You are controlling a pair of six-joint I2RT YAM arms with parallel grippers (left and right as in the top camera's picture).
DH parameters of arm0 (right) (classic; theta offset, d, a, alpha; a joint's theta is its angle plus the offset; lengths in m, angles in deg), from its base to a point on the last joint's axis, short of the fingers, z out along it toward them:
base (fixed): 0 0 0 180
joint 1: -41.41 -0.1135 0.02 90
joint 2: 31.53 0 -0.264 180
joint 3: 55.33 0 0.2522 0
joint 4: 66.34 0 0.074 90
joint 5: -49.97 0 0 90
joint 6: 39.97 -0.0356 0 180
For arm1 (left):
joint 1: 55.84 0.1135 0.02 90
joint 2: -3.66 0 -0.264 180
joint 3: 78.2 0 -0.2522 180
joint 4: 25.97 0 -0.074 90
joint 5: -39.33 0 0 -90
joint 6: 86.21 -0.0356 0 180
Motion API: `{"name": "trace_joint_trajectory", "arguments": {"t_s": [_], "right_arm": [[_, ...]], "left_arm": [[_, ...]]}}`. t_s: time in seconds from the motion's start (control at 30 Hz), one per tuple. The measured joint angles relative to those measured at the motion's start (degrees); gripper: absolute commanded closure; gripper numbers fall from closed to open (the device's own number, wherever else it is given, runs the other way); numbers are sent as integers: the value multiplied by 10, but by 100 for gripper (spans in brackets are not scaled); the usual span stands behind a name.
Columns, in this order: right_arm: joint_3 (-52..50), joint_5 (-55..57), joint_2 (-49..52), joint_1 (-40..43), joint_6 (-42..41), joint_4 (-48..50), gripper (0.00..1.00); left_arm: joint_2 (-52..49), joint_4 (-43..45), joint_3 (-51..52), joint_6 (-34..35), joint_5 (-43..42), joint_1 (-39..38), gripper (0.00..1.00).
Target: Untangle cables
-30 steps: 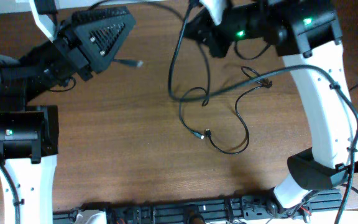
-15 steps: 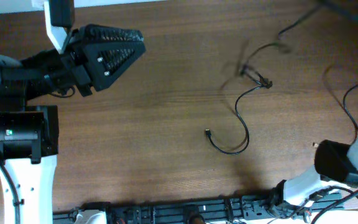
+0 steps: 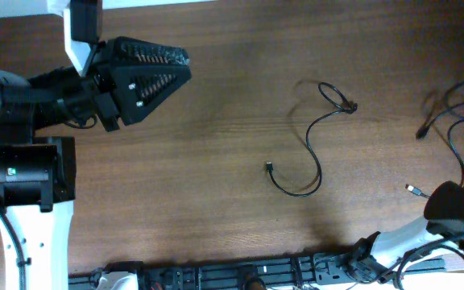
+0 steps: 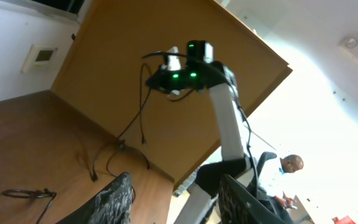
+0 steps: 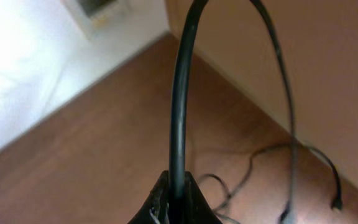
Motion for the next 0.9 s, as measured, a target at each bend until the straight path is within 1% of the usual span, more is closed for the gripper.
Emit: {"name": "trace_joint_trajectory", "arguments": {"t_s": [0.33, 0.5, 0.53, 0.57, 0.73, 0.9], "right_arm": [[-139, 15, 54, 77, 0, 49, 96], [-165, 17, 93, 125, 0, 42, 96], [-165, 17, 99, 133, 0, 40, 68], [-165, 17, 104, 142, 0, 38, 1], [-165, 1, 107, 171, -2, 34, 1], [-165, -125, 107, 169, -1, 32, 1]], "left_arm": [[0, 0, 0, 0, -23, 0, 55], [0, 0, 0, 0, -23, 0, 55], [0, 0, 0, 0, -23, 0, 55], [0, 0, 0, 0, -23, 0, 54], [0, -8, 0, 0, -25, 0, 54], [0, -9, 0, 0, -27, 0, 53]]}}
